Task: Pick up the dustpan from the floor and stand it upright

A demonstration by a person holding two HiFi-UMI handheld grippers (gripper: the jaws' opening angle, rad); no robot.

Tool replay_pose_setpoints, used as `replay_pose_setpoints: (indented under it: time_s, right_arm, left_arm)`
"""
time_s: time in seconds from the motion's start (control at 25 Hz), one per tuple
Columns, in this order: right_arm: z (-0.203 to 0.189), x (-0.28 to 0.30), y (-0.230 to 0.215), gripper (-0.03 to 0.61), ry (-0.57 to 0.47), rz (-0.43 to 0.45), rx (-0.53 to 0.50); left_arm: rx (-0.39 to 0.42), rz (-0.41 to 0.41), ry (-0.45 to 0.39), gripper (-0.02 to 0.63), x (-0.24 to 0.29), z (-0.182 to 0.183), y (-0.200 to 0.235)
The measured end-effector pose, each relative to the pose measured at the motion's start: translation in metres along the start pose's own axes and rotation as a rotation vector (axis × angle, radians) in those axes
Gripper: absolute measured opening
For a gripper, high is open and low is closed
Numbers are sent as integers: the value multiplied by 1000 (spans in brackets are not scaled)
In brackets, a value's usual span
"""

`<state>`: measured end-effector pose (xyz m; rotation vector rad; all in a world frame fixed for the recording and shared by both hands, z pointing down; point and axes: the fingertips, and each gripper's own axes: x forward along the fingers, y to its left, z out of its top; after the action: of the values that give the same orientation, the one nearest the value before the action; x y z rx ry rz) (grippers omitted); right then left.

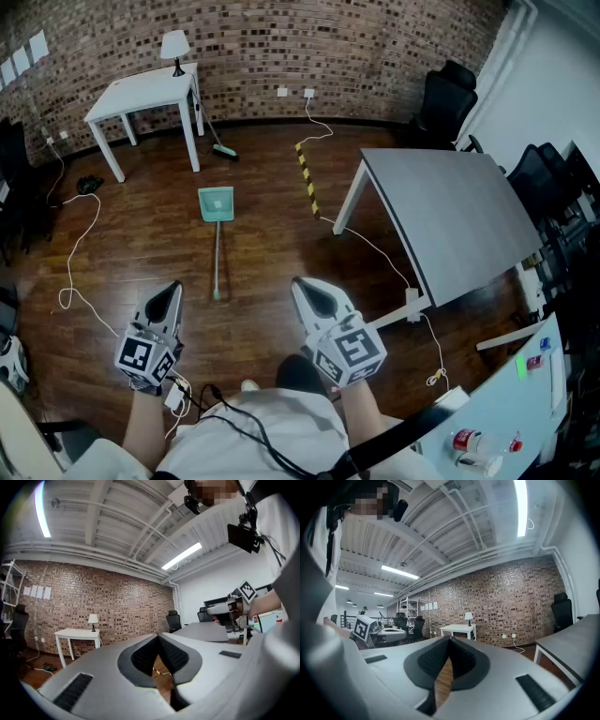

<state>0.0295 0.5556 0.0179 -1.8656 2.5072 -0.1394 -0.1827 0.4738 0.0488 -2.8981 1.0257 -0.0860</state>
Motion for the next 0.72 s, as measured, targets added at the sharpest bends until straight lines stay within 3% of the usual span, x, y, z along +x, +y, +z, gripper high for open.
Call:
replay_pose_setpoints:
  time_s: [0.32, 0.52, 0.72]
  right_arm:
    - [12, 52, -24, -15, -8, 16, -83]
    - [7, 115, -84, -15, -22, 16, -120]
    - [19, 199, -159, -15, -43, 33, -150]
  left_arm:
    - [-6, 41, 29, 11, 30, -18, 42]
    - [79, 56, 66, 11, 98, -25, 74]
    - [82, 50, 36, 11, 194, -13, 119]
